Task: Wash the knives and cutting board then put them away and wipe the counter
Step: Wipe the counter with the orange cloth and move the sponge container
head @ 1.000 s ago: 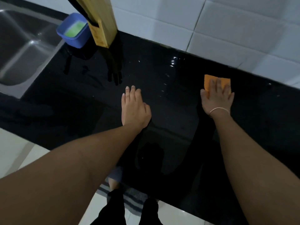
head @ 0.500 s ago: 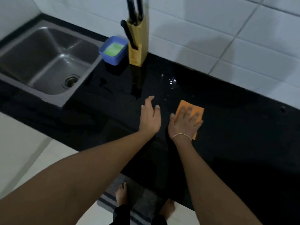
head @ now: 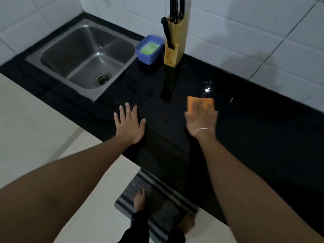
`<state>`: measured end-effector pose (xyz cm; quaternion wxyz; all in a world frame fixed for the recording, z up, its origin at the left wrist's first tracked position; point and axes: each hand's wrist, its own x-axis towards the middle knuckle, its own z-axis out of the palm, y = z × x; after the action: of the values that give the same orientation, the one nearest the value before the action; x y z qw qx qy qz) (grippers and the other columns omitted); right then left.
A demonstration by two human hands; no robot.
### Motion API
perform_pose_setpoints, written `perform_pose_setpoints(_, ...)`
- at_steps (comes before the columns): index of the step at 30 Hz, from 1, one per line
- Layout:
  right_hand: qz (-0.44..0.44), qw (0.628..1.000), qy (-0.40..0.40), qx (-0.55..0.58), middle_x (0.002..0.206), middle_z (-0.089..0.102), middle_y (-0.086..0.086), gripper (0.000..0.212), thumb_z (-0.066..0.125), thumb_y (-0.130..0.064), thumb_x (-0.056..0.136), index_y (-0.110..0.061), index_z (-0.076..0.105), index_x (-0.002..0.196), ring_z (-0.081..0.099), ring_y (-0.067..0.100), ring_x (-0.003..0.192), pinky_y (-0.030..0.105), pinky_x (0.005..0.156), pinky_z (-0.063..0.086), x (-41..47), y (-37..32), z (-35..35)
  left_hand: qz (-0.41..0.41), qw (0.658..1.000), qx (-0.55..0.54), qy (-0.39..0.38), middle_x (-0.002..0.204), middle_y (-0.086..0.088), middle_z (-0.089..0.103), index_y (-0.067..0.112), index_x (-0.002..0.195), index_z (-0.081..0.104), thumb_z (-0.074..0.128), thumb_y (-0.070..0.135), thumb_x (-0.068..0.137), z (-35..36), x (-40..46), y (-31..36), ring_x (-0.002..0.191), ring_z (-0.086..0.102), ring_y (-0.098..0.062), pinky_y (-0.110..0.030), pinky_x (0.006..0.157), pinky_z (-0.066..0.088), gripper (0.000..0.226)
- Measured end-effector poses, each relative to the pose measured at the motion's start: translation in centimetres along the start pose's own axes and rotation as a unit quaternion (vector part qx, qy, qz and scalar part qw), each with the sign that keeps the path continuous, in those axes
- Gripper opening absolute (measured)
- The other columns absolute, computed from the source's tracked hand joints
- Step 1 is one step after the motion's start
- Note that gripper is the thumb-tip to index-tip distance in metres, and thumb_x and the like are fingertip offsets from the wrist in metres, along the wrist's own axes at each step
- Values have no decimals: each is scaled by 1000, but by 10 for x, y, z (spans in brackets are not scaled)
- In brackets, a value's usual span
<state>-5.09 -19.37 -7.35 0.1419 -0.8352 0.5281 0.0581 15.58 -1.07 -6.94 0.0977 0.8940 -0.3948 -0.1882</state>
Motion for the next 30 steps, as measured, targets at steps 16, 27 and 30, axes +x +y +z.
perform_pose_setpoints(16,76,997,0,34,168,-5,12,76,12,-59,100,-14,3,161,-6,48,151,67,118,-3,-93,-137,55,-49,991,-77,-97,168,5,-22,23,162,-11,7,61,104,-18,16,-14,153,-27,-18,-48,122,-20,72)
perform_pose_setpoints(27,-144,989,-15,-33,169,-6,1,69,20,-55,102,-26,0,161,-11,35,154,58,123,-2,-37,-154,40,10,995,-70,-64,169,-1,-22,22,162,-12,9,62,104,-16,23,-15,153,-27,-21,-46,120,-19,73)
perform_pose_setpoints(30,-148,988,-20,-37,169,-1,-4,66,15,-59,102,-32,4,161,-8,31,155,56,124,0,-59,-118,34,62,998,-14,-29,170,-4,-15,18,163,-8,11,61,104,-22,40,-29,155,-20,-25,-47,124,-12,75)
